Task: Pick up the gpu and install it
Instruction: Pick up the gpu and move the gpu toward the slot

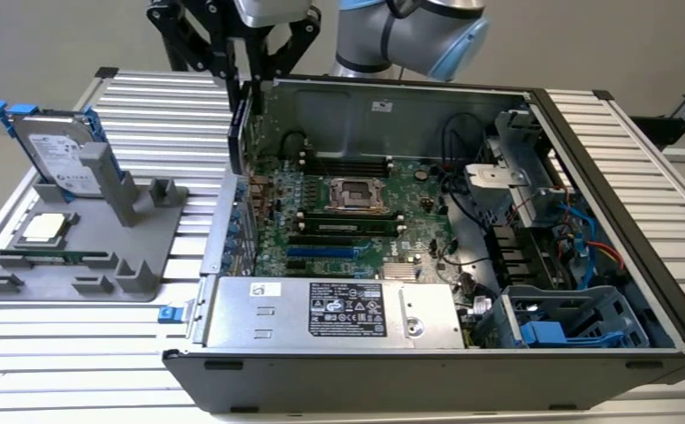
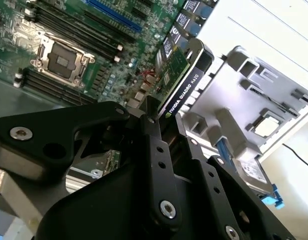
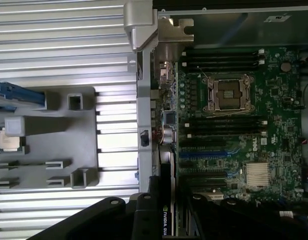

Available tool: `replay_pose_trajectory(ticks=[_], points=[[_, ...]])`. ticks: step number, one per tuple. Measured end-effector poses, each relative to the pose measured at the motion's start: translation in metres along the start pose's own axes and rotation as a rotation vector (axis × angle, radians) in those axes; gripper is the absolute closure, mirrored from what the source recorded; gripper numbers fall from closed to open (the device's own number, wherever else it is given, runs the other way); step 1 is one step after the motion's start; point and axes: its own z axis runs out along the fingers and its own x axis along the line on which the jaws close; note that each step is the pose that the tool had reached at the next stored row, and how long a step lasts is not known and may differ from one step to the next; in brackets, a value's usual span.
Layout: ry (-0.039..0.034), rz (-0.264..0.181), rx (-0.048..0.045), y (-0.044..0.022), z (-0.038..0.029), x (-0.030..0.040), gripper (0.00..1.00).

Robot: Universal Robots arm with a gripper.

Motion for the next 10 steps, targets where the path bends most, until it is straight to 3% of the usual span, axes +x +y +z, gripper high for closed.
replay_pose_trajectory(ticks=[10], points=[[0.0008,0.0,0.0001,0.0012,-0.0001,-0.0196,1.0]])
